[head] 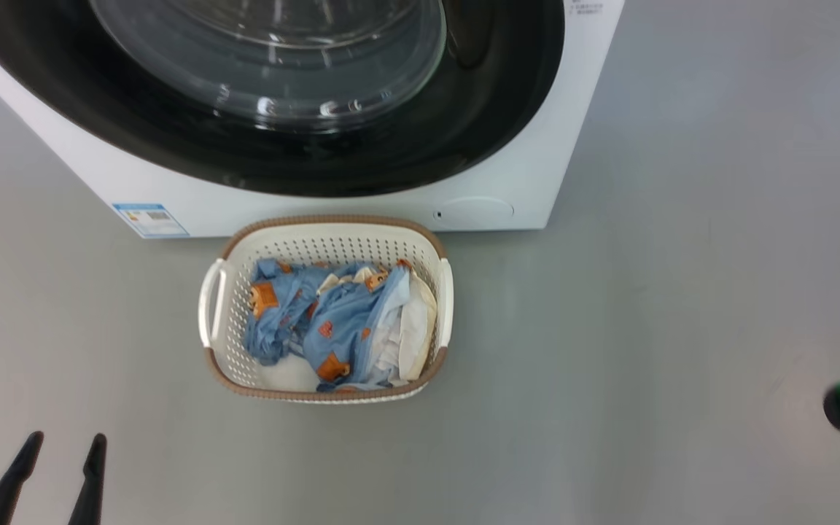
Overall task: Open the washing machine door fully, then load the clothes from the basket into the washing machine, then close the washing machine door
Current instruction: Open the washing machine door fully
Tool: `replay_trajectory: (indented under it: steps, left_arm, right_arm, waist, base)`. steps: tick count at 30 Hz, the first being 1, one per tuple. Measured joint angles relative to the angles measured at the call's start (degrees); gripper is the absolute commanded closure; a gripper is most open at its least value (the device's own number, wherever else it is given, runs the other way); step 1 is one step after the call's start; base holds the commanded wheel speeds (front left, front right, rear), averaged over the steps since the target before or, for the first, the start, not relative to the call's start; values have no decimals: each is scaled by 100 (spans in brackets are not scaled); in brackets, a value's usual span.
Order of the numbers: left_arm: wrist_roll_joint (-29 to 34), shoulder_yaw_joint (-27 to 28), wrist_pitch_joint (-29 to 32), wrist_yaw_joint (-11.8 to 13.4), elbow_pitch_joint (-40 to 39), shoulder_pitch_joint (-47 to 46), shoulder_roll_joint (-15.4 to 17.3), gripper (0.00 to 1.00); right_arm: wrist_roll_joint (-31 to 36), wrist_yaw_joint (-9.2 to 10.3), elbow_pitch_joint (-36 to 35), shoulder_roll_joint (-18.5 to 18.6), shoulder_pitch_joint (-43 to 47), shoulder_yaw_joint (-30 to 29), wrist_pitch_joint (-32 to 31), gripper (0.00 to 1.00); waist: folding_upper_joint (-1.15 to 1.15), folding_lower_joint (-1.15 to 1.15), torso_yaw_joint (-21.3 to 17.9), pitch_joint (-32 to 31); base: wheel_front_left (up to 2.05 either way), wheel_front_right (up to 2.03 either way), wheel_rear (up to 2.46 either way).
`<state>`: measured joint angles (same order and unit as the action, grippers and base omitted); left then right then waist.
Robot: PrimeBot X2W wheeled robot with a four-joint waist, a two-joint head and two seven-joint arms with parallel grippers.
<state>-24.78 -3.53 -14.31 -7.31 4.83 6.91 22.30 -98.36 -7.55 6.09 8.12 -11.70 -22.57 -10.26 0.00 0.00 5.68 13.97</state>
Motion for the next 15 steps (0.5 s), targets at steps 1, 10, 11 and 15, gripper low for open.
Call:
replay_trajectory:
  steps: [1,10,11,15]
  left_arm:
    - [-16,8,0,0,-33,35,29,0]
    - [-192,156,0,0,-253,112,258,0]
    - [-221,171,0,0,-269,113,276,0]
    - [-269,222,0,0,-291,120,296,0]
  right_arm:
    - [47,0,-2,-3,-141,74,-36,100]
    - [643,0,87,-37,-1295,719,-87,100]
    - [676,0,116,-43,-1408,765,-87,100]
    - [839,0,196,-59,-1812,996,-85,100]
  waist:
    - [0,0,-14,64]
    - [0,0,-121,646]
    - [0,0,-123,703]
    - [0,0,-119,901]
  base:
    - [0,0,0]
    - [0,0,0]
    - [0,0,0]
    - [0,0,0]
